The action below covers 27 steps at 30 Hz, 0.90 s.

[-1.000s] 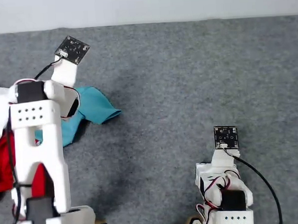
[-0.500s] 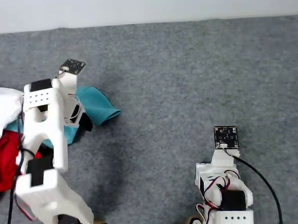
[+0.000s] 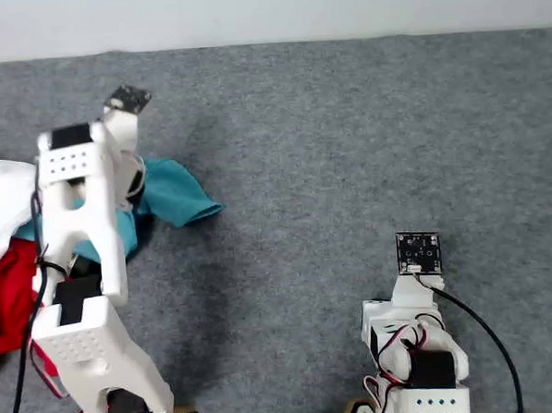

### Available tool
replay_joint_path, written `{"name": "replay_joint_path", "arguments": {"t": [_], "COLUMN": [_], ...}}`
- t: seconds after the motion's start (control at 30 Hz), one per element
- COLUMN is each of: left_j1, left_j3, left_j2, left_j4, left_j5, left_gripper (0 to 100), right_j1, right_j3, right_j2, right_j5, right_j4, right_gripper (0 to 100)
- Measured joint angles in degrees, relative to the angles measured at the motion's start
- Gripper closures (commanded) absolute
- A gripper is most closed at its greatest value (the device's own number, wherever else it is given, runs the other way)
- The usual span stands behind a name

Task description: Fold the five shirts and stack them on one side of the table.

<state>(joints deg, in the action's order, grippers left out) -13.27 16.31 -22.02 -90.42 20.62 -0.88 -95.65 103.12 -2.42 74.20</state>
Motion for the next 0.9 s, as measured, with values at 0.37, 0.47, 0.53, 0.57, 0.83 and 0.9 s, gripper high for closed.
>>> {"name": "replay_joint_path", "arguments": {"t": [0.37,0.47,0.53,0.57,0.83,0.9], "left_j1": [6.2,10.6,14.1,15.9,30.0,33.3], "left_j3": [24.3,24.5,24.6,24.6,24.6,24.6], "left_j2": [5.3,9.9,12.7,13.9,22.7,24.4], "left_j4": [-8.8,-9.0,-9.0,-9.0,-9.0,-9.0], "left_j5": [-0.3,-0.3,-0.3,-0.3,-0.3,-0.3], "left_gripper": [100,100,100,100,100,100], "right_j1": [0.0,0.0,0.0,0.0,0.0,0.0], "right_j3": [0.0,0.0,0.0,0.0,0.0,0.0], "right_j2": [0.0,0.0,0.0,0.0,0.0,0.0], "right_j5": [0.0,0.0,0.0,0.0,0.0,0.0], "right_j4": [0.0,0.0,0.0,0.0,0.0,0.0], "right_gripper": [99.0,99.0,99.0,99.0,99.0,99.0]}}
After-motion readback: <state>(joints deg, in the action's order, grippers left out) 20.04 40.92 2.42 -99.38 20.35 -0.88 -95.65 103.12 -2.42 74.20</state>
